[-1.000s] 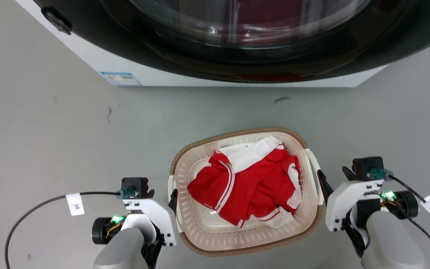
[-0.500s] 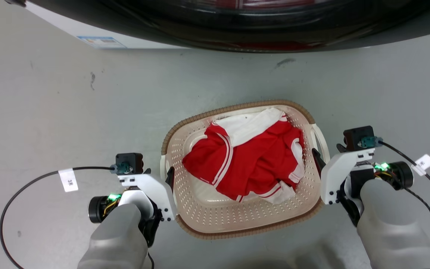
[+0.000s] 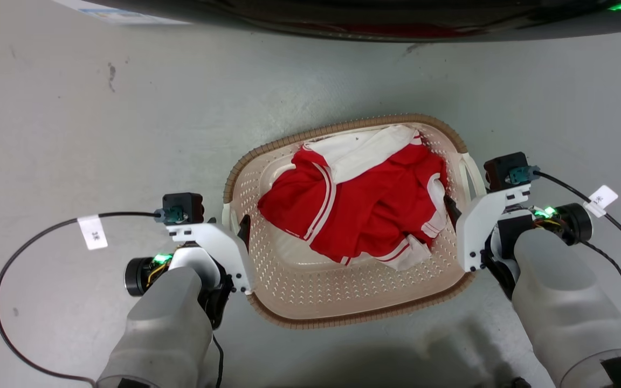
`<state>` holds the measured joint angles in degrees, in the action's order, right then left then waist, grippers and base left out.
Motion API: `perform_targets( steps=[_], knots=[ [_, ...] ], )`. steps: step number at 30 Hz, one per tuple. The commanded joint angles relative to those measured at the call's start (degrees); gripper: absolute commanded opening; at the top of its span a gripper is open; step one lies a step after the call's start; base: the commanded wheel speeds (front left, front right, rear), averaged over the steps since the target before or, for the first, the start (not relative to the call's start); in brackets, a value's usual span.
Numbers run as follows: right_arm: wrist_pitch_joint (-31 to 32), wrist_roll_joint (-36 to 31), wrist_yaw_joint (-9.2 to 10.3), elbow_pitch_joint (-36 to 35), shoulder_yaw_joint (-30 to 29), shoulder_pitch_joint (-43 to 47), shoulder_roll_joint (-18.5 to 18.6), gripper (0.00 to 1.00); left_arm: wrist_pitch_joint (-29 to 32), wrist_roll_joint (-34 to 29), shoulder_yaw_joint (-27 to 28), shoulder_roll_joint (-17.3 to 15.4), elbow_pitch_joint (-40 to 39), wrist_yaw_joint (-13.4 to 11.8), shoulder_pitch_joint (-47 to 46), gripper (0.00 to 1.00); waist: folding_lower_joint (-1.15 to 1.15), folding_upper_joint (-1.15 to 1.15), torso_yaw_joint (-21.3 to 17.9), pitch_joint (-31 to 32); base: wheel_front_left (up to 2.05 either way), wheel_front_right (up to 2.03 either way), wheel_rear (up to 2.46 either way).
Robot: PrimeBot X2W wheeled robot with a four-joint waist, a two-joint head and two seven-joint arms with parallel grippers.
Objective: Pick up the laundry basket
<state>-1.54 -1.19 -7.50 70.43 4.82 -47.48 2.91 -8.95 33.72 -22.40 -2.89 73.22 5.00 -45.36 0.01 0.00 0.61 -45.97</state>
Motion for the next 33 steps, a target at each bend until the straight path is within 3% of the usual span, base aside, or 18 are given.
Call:
perform_targets(
  steps=[1, 4, 5, 6, 7, 21, 33],
  knots=[
    [0.2, 0.6, 0.03, 0.3, 0.4, -1.3, -0.1, 1.00, 0.3, 0.2, -0.3, 0.0, 0.1, 0.0, -1.2, 1.00, -0.01, 0.00, -0.1, -0.9, 0.00, 0.00, 0.00],
    [0.4, 1.4, 0.02, 1.1, 1.3, -2.4, -0.1, 1.00, 1.2, 0.7, -0.4, 0.0, 0.3, 0.1, -2.0, 1.00, -0.01, 0.00, -0.1, -1.8, 0.00, 0.00, 0.00],
    [0.4, 1.8, 0.02, 1.3, 1.6, -2.7, -0.1, 0.83, 1.2, 0.8, -0.4, 0.0, 0.3, 0.1, -2.3, 1.00, -0.01, 0.00, -0.1, -2.1, 0.00, 0.00, 0.00],
    [0.8, 2.3, 0.02, 1.5, 1.9, -2.9, -0.1, 0.34, 1.2, 0.8, -0.5, 0.0, 0.3, 0.1, -2.6, 0.42, -0.01, 0.00, -0.1, -2.3, 0.00, 0.00, 0.00],
    [1.1, 3.0, 0.02, 1.6, 2.4, -3.1, -0.1, 0.00, 1.5, 1.0, -0.6, 0.0, 0.3, 0.3, -2.7, 0.00, -0.01, 0.00, -0.1, -2.4, 0.00, 0.00, 0.00],
    [2.9, 9.4, 0.03, 2.5, 9.0, -2.9, -0.1, 0.00, 3.2, 3.4, -2.5, 0.1, 0.5, 1.3, -2.1, 0.00, -0.01, 0.00, -0.1, -1.2, 0.00, 0.00, 0.00],
    [10.4, 18.2, 0.01, 1.6, 16.4, -0.2, -0.2, 0.00, 9.4, 4.5, -4.8, 0.0, 0.5, 1.8, 0.1, 0.00, -0.01, 0.00, -1.1, 7.1, 0.00, 0.00, 0.00]
  ],
)
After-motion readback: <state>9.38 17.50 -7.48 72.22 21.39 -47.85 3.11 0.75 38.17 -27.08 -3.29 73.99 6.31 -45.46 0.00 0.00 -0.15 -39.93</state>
